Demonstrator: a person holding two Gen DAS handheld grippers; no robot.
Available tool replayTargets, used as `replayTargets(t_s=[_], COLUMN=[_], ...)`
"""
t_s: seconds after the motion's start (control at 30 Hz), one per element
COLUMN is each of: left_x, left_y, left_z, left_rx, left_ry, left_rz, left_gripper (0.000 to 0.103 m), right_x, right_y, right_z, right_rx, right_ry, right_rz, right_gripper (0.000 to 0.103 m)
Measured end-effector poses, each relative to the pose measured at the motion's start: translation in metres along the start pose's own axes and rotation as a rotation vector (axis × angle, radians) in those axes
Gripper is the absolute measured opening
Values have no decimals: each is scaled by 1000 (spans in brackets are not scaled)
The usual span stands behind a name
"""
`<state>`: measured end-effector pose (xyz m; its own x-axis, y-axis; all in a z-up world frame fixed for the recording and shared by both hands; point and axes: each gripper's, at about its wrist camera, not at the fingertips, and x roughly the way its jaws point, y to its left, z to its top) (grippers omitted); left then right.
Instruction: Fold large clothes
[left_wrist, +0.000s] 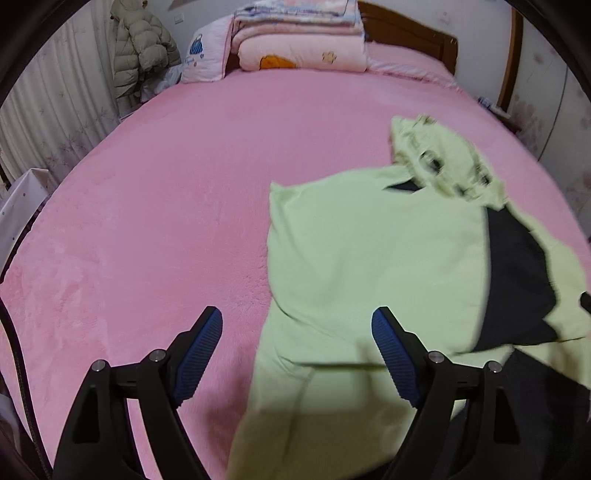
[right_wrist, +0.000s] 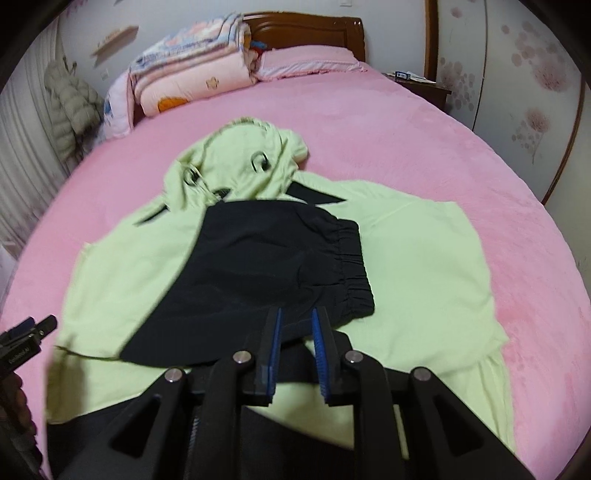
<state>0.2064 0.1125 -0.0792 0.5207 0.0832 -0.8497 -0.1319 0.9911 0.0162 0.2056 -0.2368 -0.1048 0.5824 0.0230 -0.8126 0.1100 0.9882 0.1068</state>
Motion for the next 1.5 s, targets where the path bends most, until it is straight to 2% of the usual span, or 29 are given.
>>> replayTargets(t_s=[0.17, 0.33, 0.47, 0.67, 0.83, 1.0, 1.13, 1.27, 1.4, 1.5], left_x=[-62, -126, -174, -224, -254, -268, -265, -247, -221, -203], left_y=[-5, -11, -9, 2, 4, -2, -2, 0, 8, 18], left_z=[-2, -10, -21, -36, -56, -82, -102, -122, -142, -162], left_rx=[5, 29, 38, -35, -35, 31, 36, 68, 64, 49], left_ry=[-59, -140, -184, -206, -232, -245, -213, -130, -33, 1], left_rz=[-38, -42, -73, -159, -159, -114, -113, -102, -133, -138], left_gripper=[88, 99, 99, 99, 99, 99, 99, 99, 100, 99], right_x=[-55, -115, -160, -218, -251, -270, -269, -260, -245, -238], right_y=[5, 8, 11, 17, 17, 12, 4, -11, -28, -41], right_z=[-4, -9, -18, -35, -53, -77, -100, -126, -151, -169], right_rx=[-3, -19, -39, -83, -108, -124, -139, -135, -118, -98], right_ry=[-74, -142, -210, -282, -312, -309, -289, -242, -183, -143], right_rz=[30, 46, 54, 63, 68, 67, 56, 36, 25, 22], right_gripper=[31, 34, 50, 52, 52, 52, 52, 52, 52, 52])
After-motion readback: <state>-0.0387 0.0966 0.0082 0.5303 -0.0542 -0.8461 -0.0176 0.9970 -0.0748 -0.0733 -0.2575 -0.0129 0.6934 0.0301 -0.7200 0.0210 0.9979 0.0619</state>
